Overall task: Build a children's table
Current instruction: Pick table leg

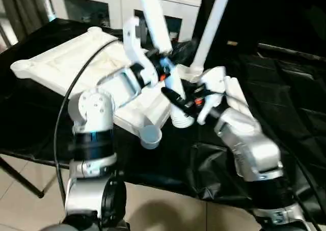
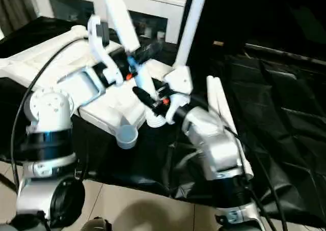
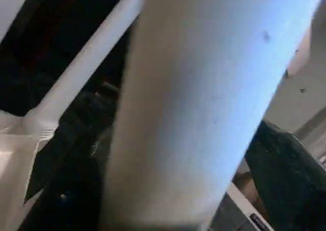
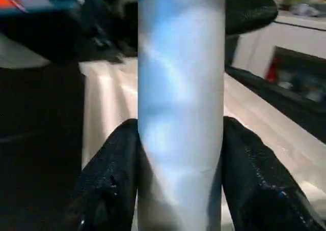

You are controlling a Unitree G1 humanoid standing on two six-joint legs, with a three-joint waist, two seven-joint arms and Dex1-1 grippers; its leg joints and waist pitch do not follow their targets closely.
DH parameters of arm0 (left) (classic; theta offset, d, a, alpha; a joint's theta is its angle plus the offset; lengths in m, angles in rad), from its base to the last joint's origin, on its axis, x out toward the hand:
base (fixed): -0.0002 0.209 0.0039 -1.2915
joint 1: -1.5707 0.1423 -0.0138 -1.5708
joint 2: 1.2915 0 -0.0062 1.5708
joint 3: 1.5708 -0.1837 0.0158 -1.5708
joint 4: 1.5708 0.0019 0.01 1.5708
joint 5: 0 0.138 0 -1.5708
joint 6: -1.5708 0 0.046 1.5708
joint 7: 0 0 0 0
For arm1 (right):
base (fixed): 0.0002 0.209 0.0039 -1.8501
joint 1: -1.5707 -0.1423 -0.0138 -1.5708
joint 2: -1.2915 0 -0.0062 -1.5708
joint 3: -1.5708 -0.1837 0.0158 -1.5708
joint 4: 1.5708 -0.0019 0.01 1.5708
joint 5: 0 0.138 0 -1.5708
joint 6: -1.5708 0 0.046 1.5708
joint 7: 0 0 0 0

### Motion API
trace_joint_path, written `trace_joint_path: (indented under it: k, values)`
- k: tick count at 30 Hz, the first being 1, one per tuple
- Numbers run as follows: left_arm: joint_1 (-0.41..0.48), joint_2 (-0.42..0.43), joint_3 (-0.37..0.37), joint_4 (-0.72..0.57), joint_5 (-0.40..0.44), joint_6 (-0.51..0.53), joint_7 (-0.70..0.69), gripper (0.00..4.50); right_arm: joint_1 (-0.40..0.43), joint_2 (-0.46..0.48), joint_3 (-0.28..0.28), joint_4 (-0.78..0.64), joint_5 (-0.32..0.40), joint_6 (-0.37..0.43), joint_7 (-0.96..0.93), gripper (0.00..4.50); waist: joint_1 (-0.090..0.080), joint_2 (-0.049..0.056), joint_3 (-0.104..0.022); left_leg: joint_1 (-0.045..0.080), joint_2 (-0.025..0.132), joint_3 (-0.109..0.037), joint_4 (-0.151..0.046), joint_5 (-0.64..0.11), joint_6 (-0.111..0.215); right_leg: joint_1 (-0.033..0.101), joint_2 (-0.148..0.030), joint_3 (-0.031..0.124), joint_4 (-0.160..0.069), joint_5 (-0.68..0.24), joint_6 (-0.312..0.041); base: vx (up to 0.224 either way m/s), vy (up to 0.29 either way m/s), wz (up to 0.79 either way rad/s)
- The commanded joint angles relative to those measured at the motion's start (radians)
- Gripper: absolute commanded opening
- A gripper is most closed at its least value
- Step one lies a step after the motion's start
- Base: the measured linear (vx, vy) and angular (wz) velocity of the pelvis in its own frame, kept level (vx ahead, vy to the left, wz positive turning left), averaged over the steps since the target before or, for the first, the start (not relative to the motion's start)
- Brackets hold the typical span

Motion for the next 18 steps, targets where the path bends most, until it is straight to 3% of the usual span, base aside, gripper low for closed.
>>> trace_joint_path:
  k: [1,7,12,18]
  values:
    - [-0.007,-0.037,-0.055,-0.029,-0.013,0.008,0.032,3.76,-0.002,0.001,-0.007,0.036,-0.049,0.000,-0.070,1.84,-0.009,0.012,-0.074,0.031,0.004,0.003,-0.056,-0.221,-0.053,0.042,-0.030,0.015,-0.068,-0.050,-0.125,0.000,0.000,0.00]
    - [-0.021,-0.067,-0.025,-0.002,0.015,-0.034,0.113,3.32,-0.011,0.026,0.013,0.048,-0.076,-0.035,-0.113,1.84,-0.014,0.009,-0.071,0.031,0.004,0.002,-0.058,-0.265,-0.051,0.041,-0.032,0.016,-0.078,-0.123,-0.097,0.000,0.000,0.00]
    - [-0.034,-0.072,0.000,0.027,0.040,-0.081,0.157,2.91,-0.016,0.038,0.022,0.054,-0.094,-0.050,-0.131,1.84,-0.028,0.008,-0.070,0.029,0.003,0.001,-0.059,-0.275,-0.049,0.040,-0.030,0.015,-0.080,-0.144,-0.087,0.000,0.000,0.00]
    - [-0.021,-0.036,-0.059,0.034,0.111,-0.151,0.171,2.43,-0.027,0.049,0.031,0.061,-0.103,-0.059,-0.141,1.84,-0.032,0.008,-0.072,0.029,0.004,0.001,-0.057,-0.252,-0.038,0.040,-0.030,0.016,-0.077,-0.114,-0.091,0.000,0.000,0.00]
